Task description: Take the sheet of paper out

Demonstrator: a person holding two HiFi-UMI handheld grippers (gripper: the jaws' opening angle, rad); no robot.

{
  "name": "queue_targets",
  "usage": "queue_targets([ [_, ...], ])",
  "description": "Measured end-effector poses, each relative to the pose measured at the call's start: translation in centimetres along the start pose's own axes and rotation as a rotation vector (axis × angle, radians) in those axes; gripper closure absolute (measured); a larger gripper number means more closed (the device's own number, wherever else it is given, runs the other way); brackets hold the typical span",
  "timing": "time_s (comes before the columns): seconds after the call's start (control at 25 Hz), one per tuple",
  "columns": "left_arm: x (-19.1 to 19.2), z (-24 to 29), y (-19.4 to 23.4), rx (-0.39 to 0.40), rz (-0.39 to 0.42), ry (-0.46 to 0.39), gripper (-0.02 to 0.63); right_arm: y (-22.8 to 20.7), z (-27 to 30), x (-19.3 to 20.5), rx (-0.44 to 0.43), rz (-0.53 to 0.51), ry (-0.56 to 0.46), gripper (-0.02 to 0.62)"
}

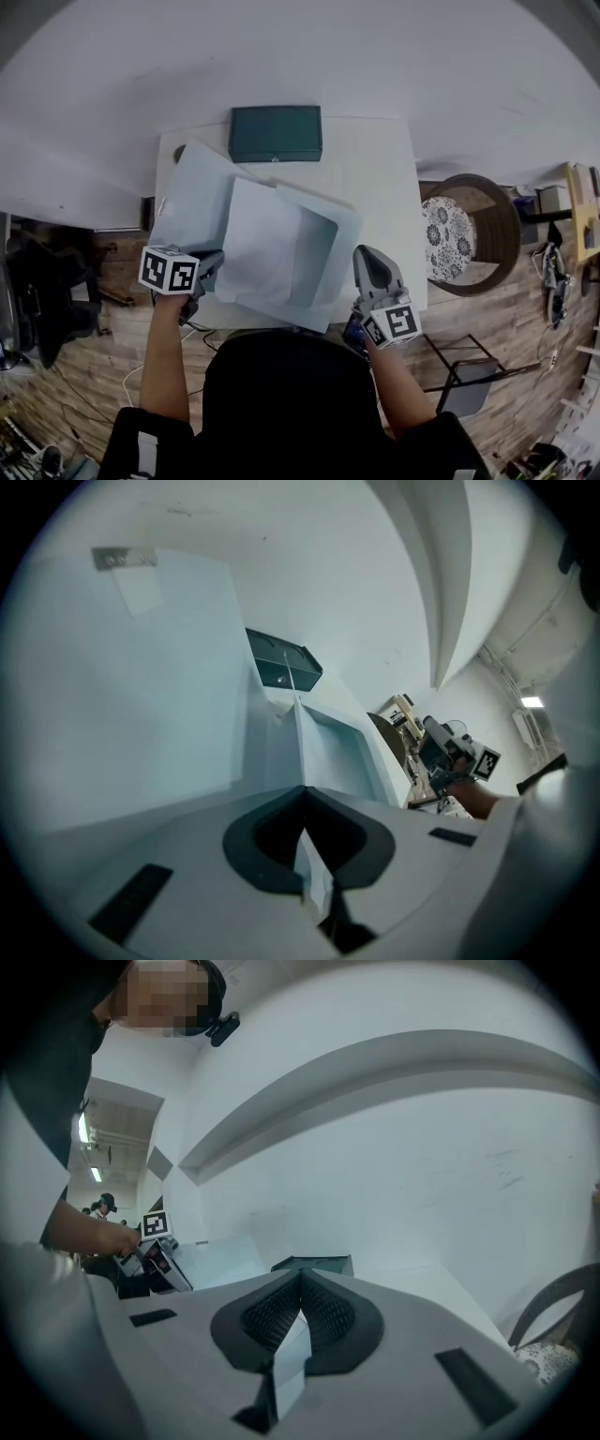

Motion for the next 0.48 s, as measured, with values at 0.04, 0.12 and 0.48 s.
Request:
queue_targets([
  [0.04, -0.1, -0.8, -0.2, -0.001, 0.005, -0.015, 0.603, 0.3, 0.0, -0.2, -0.001, -0.002, -0.005, 0.584],
  [0.12, -0.4, -2.6, -0.4, -0.013, 0.019, -0.048, 0.603, 0.9, -0.2, -0.6, -0.005, -0.009, -0.014, 0.584],
  [0.48, -3.0, -10.4, -2.5, -0.081, 0.101, -0.323, 0.603, 1.6, -2.5, -1.9, 0.015, -0.041, -0.042, 0.584],
])
Point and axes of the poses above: the fingertips, and each gripper's own axes: z forward along the fingers, y to its left, x out of its underside, the point moved 2 cm from there along -z, backward along the fingers, and after that the axes turned 4 degrees about -z, right-handed, at the moved point
